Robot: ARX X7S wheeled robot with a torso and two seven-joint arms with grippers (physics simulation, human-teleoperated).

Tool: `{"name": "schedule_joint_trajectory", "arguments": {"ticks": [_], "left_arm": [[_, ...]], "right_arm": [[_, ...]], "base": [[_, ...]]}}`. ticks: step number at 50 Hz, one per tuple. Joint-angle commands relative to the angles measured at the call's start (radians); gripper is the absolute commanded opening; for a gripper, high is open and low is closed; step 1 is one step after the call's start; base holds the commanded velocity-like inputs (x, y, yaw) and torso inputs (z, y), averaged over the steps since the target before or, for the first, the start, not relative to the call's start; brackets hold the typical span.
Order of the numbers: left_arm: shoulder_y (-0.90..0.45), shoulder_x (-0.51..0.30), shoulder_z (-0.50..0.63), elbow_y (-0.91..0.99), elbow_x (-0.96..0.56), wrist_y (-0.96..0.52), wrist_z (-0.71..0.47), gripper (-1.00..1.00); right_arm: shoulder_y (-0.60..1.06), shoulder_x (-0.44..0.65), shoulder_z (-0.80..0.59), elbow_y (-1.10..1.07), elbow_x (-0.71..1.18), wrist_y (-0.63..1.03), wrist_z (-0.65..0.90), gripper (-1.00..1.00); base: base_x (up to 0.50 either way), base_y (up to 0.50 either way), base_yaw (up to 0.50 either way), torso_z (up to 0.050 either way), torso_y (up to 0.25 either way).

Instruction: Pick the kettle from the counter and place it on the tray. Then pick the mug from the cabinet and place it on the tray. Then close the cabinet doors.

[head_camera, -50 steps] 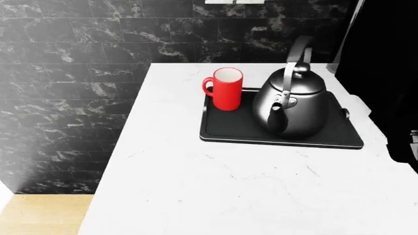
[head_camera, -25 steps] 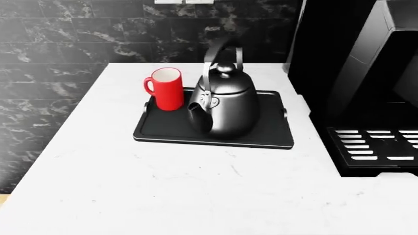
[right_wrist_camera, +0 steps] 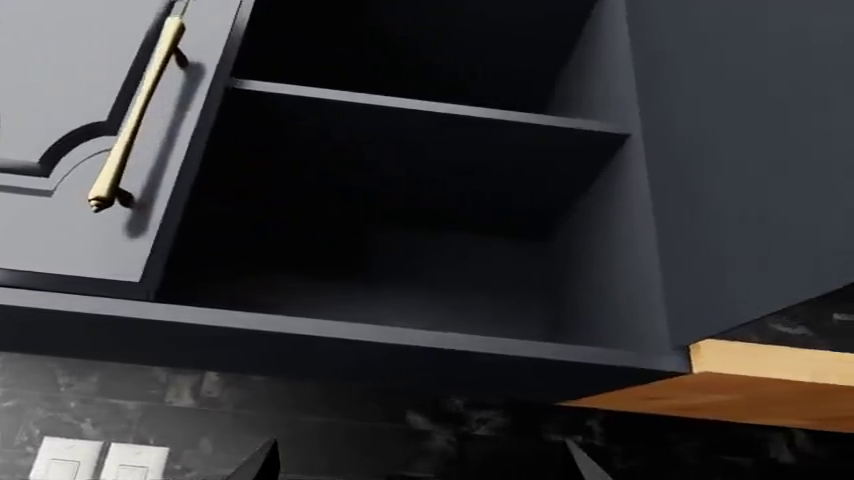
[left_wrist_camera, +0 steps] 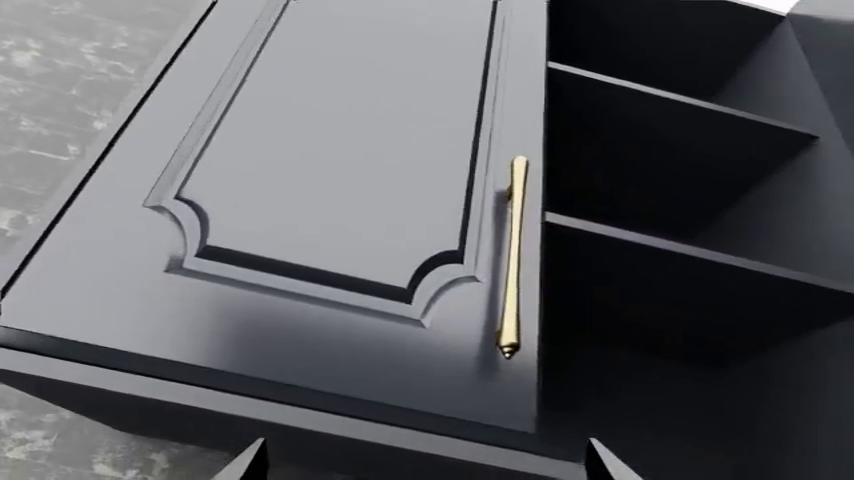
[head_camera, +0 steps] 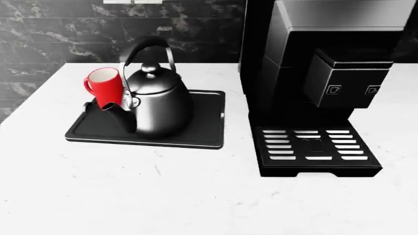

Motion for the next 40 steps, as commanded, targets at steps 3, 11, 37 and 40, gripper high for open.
{"name": "schedule_joint_trajectory", "arguments": {"ticks": [3,11,37,40], "left_arm": [[-0.009,-0.042,0.071,0.002,0.025,0.071,-0.007,1.00],[-0.012,-0.060,0.097,0.000,0.035,0.096,-0.004,1.00],[-0.012,-0.071,0.127,-0.002,0.057,0.119,-0.009,1.00],[-0.006,-0.073,0.131,-0.004,0.062,0.126,-0.010,1.00]], "right_arm": [[0.002,0.005,0.002,0.000,0.002,-0.006,0.000,1.00],[0.003,0.007,0.005,0.000,0.004,-0.009,0.000,1.00],[-0.012,0.006,0.024,0.000,0.005,-0.005,0.000,1.00],[-0.005,0.016,0.010,0.000,-0.015,0.013,0.000,1.00]], "base": [[0.00,-0.50,0.00,0.000,0.000],[0.00,-0.50,0.00,0.000,0.000],[0.00,-0.50,0.00,0.000,0.000],[0.00,-0.33,0.00,0.000,0.000]]}}
